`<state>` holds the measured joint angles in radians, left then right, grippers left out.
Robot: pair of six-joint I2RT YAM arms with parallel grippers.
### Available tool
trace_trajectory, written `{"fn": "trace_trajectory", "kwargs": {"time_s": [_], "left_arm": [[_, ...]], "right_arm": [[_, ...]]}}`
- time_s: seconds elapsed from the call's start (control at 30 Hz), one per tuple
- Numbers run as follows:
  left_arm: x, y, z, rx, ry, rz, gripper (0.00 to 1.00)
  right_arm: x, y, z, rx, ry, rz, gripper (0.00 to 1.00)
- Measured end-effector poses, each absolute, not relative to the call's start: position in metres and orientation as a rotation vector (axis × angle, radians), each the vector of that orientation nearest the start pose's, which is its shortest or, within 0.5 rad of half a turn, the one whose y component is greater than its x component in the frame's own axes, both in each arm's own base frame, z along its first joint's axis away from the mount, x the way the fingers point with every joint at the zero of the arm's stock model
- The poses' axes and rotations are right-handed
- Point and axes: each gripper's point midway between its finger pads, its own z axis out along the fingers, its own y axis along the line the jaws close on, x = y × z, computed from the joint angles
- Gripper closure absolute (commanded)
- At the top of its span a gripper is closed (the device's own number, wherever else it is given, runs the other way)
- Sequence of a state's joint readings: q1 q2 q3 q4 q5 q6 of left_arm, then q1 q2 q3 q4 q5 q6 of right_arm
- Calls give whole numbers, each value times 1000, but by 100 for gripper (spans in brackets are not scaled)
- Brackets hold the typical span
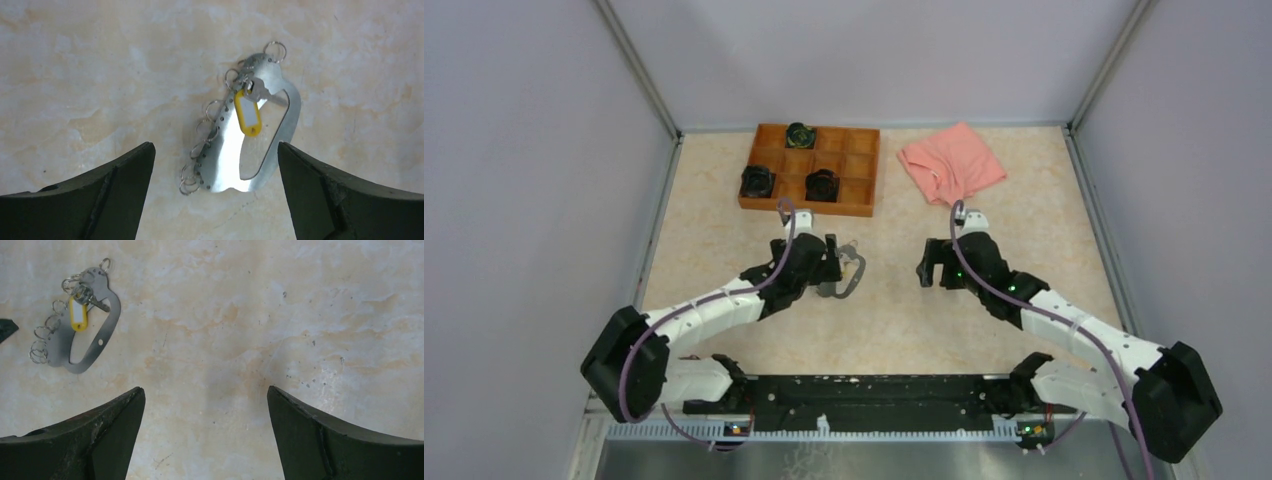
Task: Remove the keys from the keyring
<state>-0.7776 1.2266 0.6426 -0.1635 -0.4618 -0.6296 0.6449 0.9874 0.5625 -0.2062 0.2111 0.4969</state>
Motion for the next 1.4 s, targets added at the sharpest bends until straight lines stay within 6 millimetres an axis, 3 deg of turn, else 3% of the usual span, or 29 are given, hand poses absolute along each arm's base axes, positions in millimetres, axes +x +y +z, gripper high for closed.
{"fn": "trace_trajectory", "kwargs": {"time_s": [0.13, 0.27, 0.53, 0.67, 0.77, 0.87, 0.93, 1.0, 1.23, 1.3, 1.4], "left_arm": [[293, -185, 77, -129, 2262, -265, 4], [315, -197, 58, -135, 2321, -276, 2], [345, -267, 48, -3, 2386, -471, 2], [312, -324, 43, 173, 2401, -602, 2], [258, -374, 44, 352, 2404, -737, 1], [203, -393, 45, 491, 2401, -819, 2], [180, -382, 48, 521, 2409, -832, 2], [173, -358, 57, 483, 2406, -807, 2], [189, -303, 134, 188, 2240, -785, 2], [189, -285, 137, 112, 2224, -766, 2], [184, -252, 118, 10, 2260, -697, 2]], "right_arm": [[251, 171, 95, -72, 2267, 396, 13], [251, 170, 95, -73, 2269, 392, 13], [247, 157, 120, -41, 2194, 380, 13], [241, 142, 135, 0, 2150, 356, 13], [235, 135, 143, 27, 2130, 361, 13], [231, 135, 146, 33, 2125, 383, 12], [230, 139, 144, 24, 2130, 406, 13], [228, 143, 133, 4, 2160, 414, 14], [210, 189, 79, -221, 2325, 405, 17], [202, 204, 61, -318, 2367, 379, 18], [201, 227, 45, -454, 2393, 342, 20]]}}
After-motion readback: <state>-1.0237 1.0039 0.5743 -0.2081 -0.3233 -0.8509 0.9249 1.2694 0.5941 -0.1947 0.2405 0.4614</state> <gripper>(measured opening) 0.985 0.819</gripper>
